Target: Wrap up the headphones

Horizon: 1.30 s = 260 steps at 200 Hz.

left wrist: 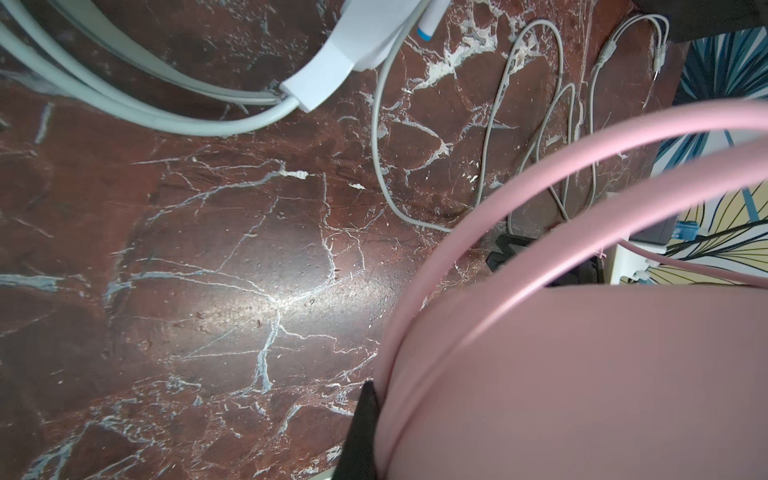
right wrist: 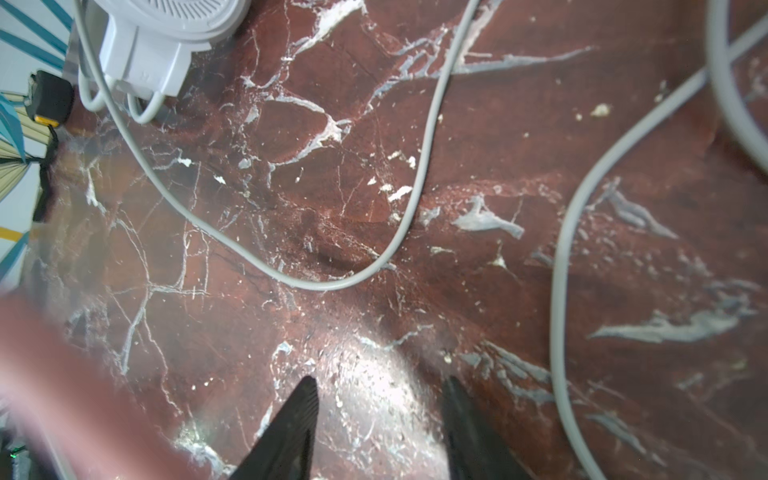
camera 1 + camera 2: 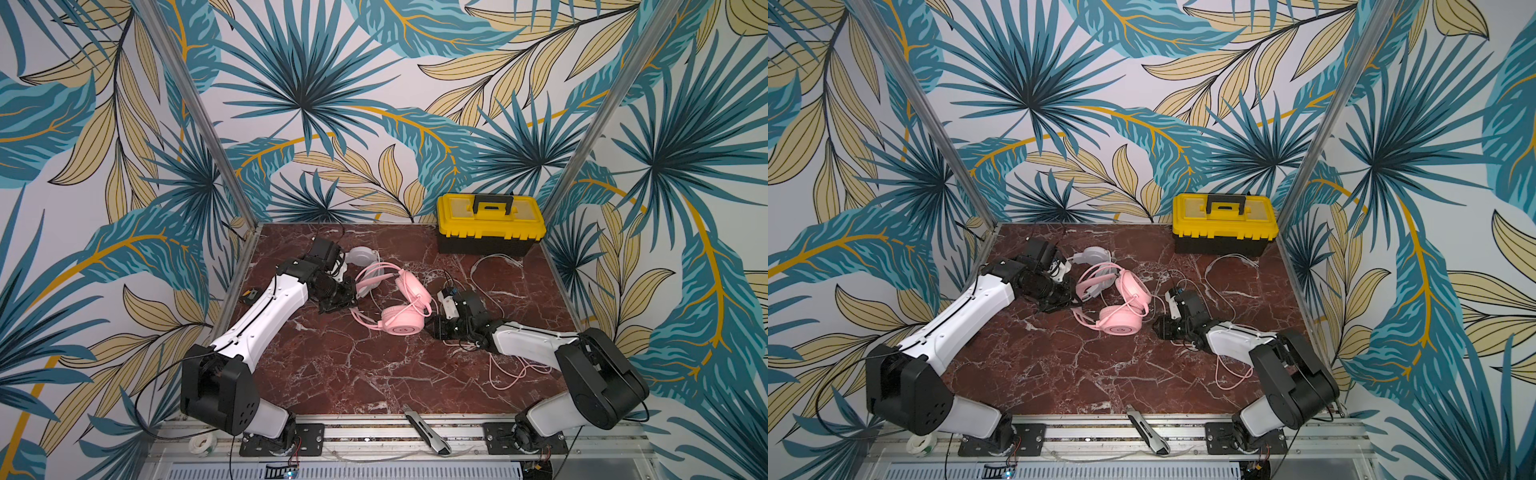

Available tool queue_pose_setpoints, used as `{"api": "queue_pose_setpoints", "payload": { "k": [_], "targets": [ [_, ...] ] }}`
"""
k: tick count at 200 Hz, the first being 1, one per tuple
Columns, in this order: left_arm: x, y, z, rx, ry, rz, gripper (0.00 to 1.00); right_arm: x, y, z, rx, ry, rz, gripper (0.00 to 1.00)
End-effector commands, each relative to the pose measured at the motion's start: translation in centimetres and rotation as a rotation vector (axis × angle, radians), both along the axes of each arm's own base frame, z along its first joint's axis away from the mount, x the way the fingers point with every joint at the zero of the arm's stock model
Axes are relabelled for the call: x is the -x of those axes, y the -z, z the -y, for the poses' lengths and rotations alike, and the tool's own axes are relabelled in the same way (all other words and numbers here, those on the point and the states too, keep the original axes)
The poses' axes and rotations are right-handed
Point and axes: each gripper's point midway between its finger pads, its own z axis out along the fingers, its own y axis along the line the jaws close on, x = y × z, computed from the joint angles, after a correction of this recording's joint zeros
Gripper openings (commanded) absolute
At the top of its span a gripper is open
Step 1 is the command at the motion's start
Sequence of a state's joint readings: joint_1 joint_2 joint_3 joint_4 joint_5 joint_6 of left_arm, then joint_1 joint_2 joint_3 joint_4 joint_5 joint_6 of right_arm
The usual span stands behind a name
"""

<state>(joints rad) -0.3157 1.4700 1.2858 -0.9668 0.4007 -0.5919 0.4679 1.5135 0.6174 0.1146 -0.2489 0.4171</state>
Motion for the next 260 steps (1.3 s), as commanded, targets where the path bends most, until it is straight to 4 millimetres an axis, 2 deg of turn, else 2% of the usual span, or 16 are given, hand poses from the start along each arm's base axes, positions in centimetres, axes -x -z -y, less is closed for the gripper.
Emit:
{"api": "queue_pose_setpoints", "payload": {
  "k": [1,36,121,212,260],
  "targets": [
    [-1.5,-2.8,0.4,0.084,-0.051,0.078,0.0,0.7,0.1,-0.2,0.005,-0.021,-0.015,0.44],
    [-2.1,-2.8,0.1,0.133,-0.117,0.082,0.0,1.3,0.6,0.1,0.018,-0.026,-0.027,0.36],
    [-3.0,-3.4,-0.1,0.181,-0.18,0.086,0.0,2.1,1.7,0.0,0.039,-0.062,-0.055,0.35],
    [-4.0,-3.7,0.2,0.203,-0.2,0.093,0.0,3.2,2.6,-0.7,0.043,-0.119,-0.103,0.3],
    [-4.2,-3.6,0.1,0.205,-0.214,0.093,0.0,3.4,2.4,-0.7,0.05,-0.12,-0.095,0.2]
  ]
}}
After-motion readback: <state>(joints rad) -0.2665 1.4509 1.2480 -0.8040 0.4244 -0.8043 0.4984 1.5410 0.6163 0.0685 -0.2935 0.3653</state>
